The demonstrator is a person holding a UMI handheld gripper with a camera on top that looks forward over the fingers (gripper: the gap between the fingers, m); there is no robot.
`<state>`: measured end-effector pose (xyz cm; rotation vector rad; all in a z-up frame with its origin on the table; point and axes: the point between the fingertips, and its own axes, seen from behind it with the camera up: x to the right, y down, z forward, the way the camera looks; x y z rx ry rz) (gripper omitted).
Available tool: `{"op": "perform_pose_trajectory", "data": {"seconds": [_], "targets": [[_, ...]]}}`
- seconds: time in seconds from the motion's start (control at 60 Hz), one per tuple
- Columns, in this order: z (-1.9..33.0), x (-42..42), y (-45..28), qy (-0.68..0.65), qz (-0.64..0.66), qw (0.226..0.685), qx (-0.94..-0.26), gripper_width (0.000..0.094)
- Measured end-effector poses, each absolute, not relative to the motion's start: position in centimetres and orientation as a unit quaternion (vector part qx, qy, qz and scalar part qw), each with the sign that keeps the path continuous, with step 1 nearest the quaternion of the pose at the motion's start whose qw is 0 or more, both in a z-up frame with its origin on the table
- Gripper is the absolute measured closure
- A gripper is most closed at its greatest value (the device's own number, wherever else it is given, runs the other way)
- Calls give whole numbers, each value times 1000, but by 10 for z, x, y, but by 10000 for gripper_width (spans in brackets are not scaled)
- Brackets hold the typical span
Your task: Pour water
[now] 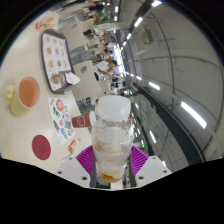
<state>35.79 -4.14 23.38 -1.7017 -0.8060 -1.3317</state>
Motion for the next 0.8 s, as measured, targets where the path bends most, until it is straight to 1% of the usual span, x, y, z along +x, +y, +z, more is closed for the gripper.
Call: {"op": "perform_pose_trajectory", "data": {"seconds": [0.1, 0.233, 0.35, 0.4, 0.45, 0.5, 0.55, 0.6, 0.683, 0.8], "targets": [[232, 321, -25, -409, -587, 348, -605, 492], [214, 285, -6, -508, -644, 269, -505, 494], [192, 268, 4, -567, -662, 209, -444, 495], [187, 263, 9, -576, -665, 202, -431, 495], [182, 265, 8, -578, -662, 195, -436, 492], [178, 264, 7, -576, -653, 199, -449, 493], [181, 262, 7, -575, -652, 204, -450, 492], [185, 262, 6, -568, -641, 222, -467, 495], [192, 271, 1, -519, -607, 272, -537, 496], [210, 279, -4, -407, -503, 376, -664, 494]]}}
